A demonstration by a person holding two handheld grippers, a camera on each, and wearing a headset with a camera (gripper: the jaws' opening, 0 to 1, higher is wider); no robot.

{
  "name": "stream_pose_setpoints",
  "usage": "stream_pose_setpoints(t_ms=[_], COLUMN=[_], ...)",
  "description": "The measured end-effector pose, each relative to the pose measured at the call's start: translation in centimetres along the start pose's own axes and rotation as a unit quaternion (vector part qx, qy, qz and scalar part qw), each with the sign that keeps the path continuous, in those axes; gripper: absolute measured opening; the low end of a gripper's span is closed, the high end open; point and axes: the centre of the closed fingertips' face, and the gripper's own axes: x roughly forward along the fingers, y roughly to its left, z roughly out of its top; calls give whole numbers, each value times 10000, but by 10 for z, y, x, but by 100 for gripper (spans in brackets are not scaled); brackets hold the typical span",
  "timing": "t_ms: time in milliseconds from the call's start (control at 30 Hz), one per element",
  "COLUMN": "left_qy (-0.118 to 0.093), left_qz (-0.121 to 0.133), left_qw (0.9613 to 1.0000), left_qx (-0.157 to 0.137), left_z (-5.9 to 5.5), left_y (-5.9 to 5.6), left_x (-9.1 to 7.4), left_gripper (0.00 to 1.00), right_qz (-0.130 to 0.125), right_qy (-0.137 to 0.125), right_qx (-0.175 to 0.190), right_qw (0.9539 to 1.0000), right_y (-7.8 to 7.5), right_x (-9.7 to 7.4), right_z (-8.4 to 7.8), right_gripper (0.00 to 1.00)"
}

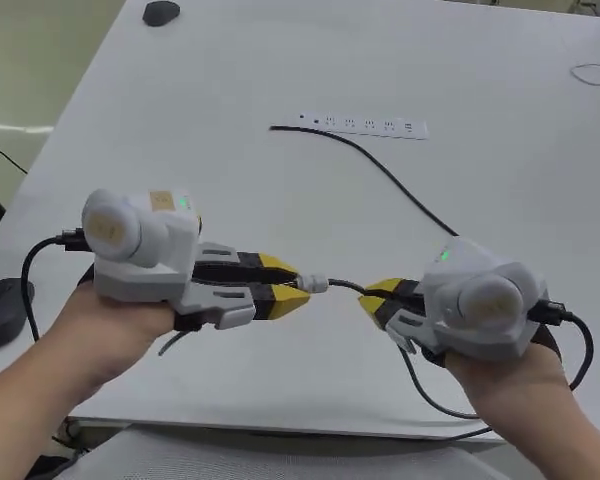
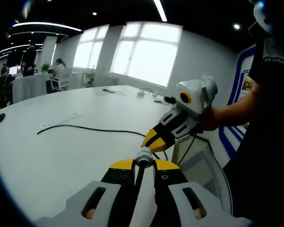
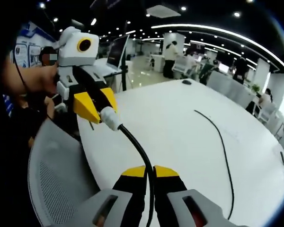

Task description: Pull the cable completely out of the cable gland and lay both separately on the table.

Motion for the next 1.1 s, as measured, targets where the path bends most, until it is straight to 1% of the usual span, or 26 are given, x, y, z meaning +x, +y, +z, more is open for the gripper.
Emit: stream_pose_setpoints(t_ms=[100, 133, 167, 267, 400, 433, 467, 533, 567, 600, 633, 667, 733, 900, 967, 1033, 1100], left_qy=[-29, -31, -34, -44, -51, -55, -52, -35, -30, -26, -20, -8, 24, -21, -32, -34, -38], left_qz=[6, 4, 1, -6, -12, -11, -13, -26, -24, -25, -28, -26, -27, -20, -16, -14, -14], left_qw=[10000, 10000, 10000, 10000, 10000, 10000, 10000, 10000, 10000, 10000, 10000, 10000, 10000, 10000, 10000, 10000, 10000], left_qx=[3, 6, 5, 15, 25, 22, 24, 39, 46, 48, 49, 54, 62, 39, 40, 44, 44], left_z=[2, 2, 2, 2, 3, 3, 3, 2, 2, 1, 1, 0, -1, 0, 1, 2, 3], left_y=[0, 0, 0, 0, 0, 0, 0, -1, -1, -1, -2, -2, -3, 0, 1, 1, 2], left_x=[0, 0, 0, 0, 1, 0, 1, 1, 1, 1, 1, 1, 2, 1, 0, 0, -1], left_gripper=[15, 15, 15, 15, 15, 15, 15, 15, 15, 15, 15, 15, 15, 15, 15, 15, 15], right_qz=[-117, -171, -186, -330, -450, -464, -492, -523, -557, -543, -535, -543, -538, -454, -438, -446, -446], right_qy=[42, 79, 90, 187, 332, 367, 420, 513, 581, 616, 609, 608, 587, 550, 521, 510, 488], right_qx=[393, 586, 643, 997, 1577, 1640, 1804, 1968, 2082, 2241, 2320, 2342, 2296, 2222, 2117, 2046, 2030], right_qw=[9991, 9981, 9977, 9943, 9859, 9847, 9815, 9777, 9748, 9711, 9693, 9688, 9700, 9724, 9750, 9765, 9769], right_y=[-9, -13, -14, -23, -32, -33, -35, -37, -38, -38, -38, -39, -37, -33, -33, -33, -35], right_x=[0, 0, 1, 1, 4, 4, 5, 7, 7, 7, 7, 7, 6, 5, 5, 4, 3], right_z=[-11, -18, -20, -36, -60, -64, -71, -82, -87, -91, -93, -94, -93, -91, -90, -89, -88], right_gripper=[0, 0, 0, 0, 0, 0, 0, 0, 0, 0, 0, 0, 0, 0, 0, 0, 0])
